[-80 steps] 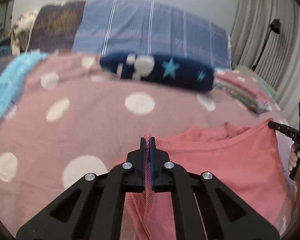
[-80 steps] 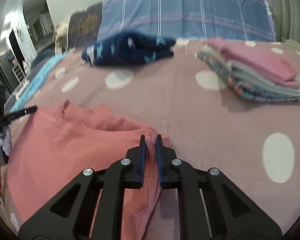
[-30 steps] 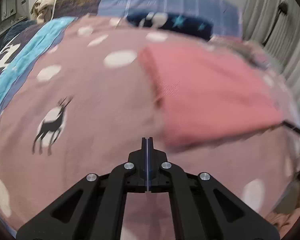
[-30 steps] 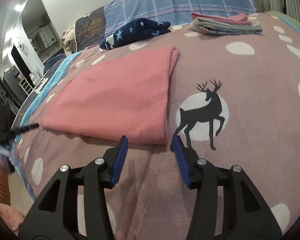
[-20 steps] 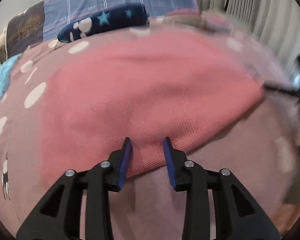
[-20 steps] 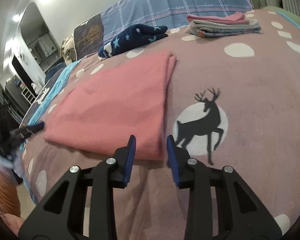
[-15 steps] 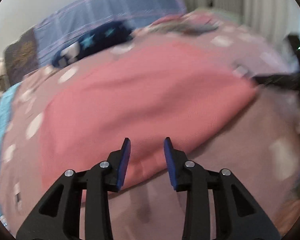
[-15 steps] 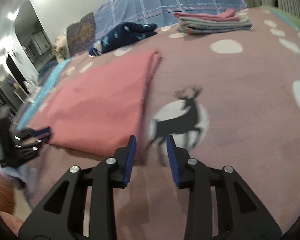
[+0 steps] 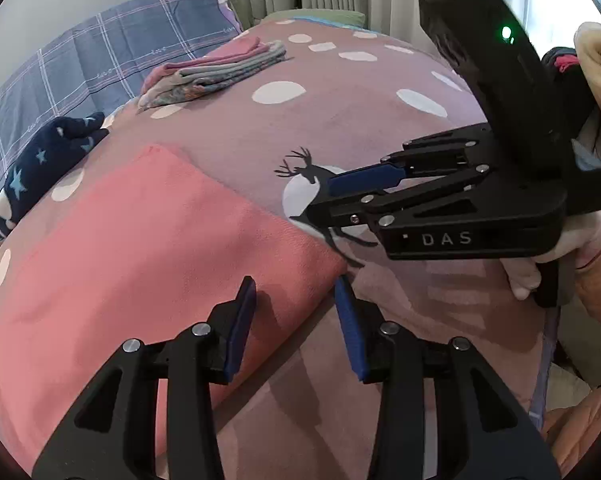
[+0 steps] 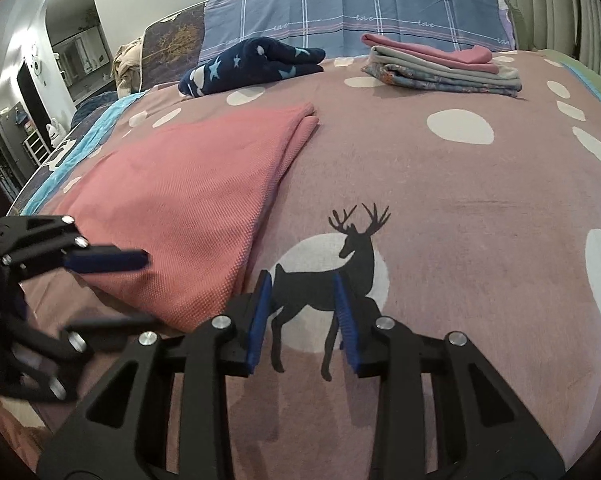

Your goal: Fold small clothes

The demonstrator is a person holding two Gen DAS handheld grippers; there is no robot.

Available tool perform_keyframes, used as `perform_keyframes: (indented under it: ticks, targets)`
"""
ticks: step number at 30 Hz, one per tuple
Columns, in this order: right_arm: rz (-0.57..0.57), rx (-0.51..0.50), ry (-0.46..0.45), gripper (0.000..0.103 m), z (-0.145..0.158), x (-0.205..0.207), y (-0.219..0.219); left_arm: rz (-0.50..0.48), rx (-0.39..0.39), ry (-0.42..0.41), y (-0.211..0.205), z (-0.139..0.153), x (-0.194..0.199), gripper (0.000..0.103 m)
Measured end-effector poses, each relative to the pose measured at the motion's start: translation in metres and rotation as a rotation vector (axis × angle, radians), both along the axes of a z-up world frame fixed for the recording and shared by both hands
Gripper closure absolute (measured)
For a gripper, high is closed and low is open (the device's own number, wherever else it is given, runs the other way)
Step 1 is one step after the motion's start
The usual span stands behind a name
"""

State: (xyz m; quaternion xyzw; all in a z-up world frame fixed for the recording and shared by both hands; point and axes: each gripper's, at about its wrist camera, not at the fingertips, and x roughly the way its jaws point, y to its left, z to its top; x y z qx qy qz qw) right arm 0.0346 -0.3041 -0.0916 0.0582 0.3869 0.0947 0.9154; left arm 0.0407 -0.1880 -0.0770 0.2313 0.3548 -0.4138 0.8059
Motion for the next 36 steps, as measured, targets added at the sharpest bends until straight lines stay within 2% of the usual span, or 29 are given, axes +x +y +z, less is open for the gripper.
perform_keyframes:
  ticks: [6, 10, 13, 18, 19, 20, 21, 22, 23, 25, 29, 33, 36]
  targets:
    - [0.012, 0.011, -0.001, 0.07, 0.002, 0.001, -0.007, 0.011, -0.003, 0.024, -0.004, -0.004, 0.006, 0.057]
    - [0.035, 0.066, 0.019, 0.07, 0.005, 0.008, -0.019, 0.032, -0.013, 0.054, -0.009, -0.003, 0.011, 0.057]
    - [0.058, 0.147, 0.064, 0.07, 0.011, 0.028, -0.035, 0.078, -0.013, 0.085, -0.018, 0.0, 0.021, 0.057]
    - [0.115, 0.18, 0.13, 0.069, 0.023, 0.08, -0.042, 0.176, 0.026, 0.098, -0.03, -0.004, 0.04, 0.057]
    - [0.125, 0.212, 0.14, 0.069, 0.025, 0.092, -0.042, 0.199, 0.042, 0.104, -0.03, -0.008, 0.044, 0.063]
    - [0.136, 0.257, 0.154, 0.069, 0.027, 0.108, -0.042, 0.214, 0.044, 0.108, -0.027, -0.009, 0.046, 0.074]
    - [0.153, 0.283, 0.172, 0.069, 0.026, 0.122, -0.039, 0.234, 0.035, 0.114, -0.022, -0.009, 0.048, 0.08]
    - [0.156, 0.291, 0.176, 0.069, 0.026, 0.133, -0.037, 0.241, 0.02, 0.129, -0.017, -0.008, 0.05, 0.09]
    - [0.153, 0.286, 0.178, 0.069, 0.025, 0.139, -0.034, 0.256, -0.017, 0.167, -0.008, -0.005, 0.053, 0.093]
    - [0.154, 0.276, 0.191, 0.069, 0.019, 0.154, -0.027, 0.289, -0.075, 0.21, 0.009, -0.001, 0.057, 0.094]
    - [0.18, 0.346, 0.209, 0.069, 0.005, 0.166, -0.025, 0.299, -0.146, 0.263, 0.031, 0.003, 0.06, 0.095]
    - [0.171, 0.386, 0.218, 0.07, -0.001, 0.177, -0.028, 0.293, -0.18, 0.307, 0.034, 0.0, 0.061, 0.095]
    - [0.158, 0.365, 0.218, 0.069, 0.0, 0.188, -0.024, 0.283, -0.19, 0.318, 0.029, -0.003, 0.058, 0.095]
